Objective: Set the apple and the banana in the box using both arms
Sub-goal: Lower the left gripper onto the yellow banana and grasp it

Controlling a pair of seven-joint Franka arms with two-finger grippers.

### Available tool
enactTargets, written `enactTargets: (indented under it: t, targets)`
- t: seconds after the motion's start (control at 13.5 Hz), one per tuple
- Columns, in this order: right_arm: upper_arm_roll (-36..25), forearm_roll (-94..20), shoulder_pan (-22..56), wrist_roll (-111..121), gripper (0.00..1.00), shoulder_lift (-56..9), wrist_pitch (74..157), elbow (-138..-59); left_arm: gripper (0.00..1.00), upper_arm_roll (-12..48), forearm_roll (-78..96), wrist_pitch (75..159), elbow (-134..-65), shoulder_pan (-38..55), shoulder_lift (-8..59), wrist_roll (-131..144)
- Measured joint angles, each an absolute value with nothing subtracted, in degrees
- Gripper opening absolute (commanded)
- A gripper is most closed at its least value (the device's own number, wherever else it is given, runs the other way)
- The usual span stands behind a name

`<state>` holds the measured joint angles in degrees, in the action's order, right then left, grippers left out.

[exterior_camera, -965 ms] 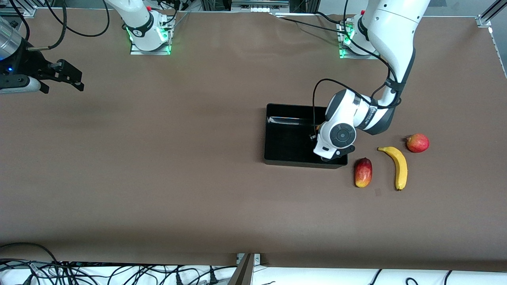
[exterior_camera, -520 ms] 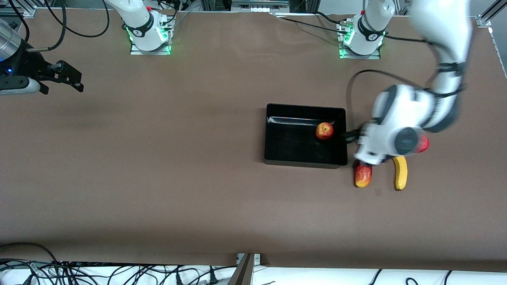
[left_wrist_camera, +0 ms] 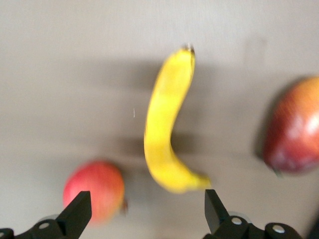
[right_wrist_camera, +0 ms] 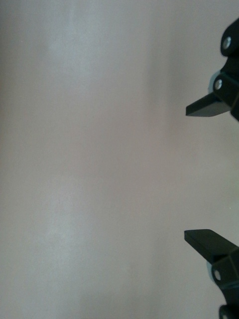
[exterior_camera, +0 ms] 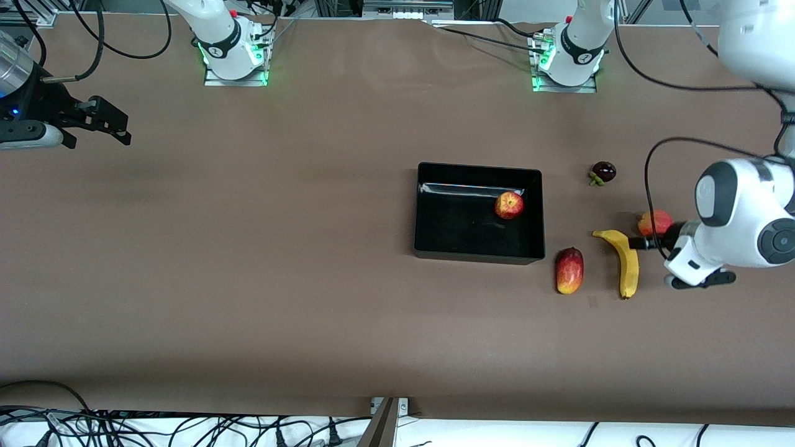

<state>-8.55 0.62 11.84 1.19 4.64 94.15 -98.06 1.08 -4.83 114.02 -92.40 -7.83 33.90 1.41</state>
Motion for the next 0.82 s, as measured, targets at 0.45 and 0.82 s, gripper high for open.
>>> enactTargets:
  t: [0.45, 0.82]
  targets:
    - [-8.5, 0.6, 11.8, 1.2, 1.0, 4.2, 94.7, -98.0, 0.16, 1.9, -5.0, 125.4, -92.6, -10.5, 42.6, -6.0]
    - [-8.4, 0.6, 11.8, 1.2, 1.0, 4.2, 94.9, -97.9, 0.0, 2.8, -5.0, 125.3, -92.4, -10.2, 41.9, -6.0]
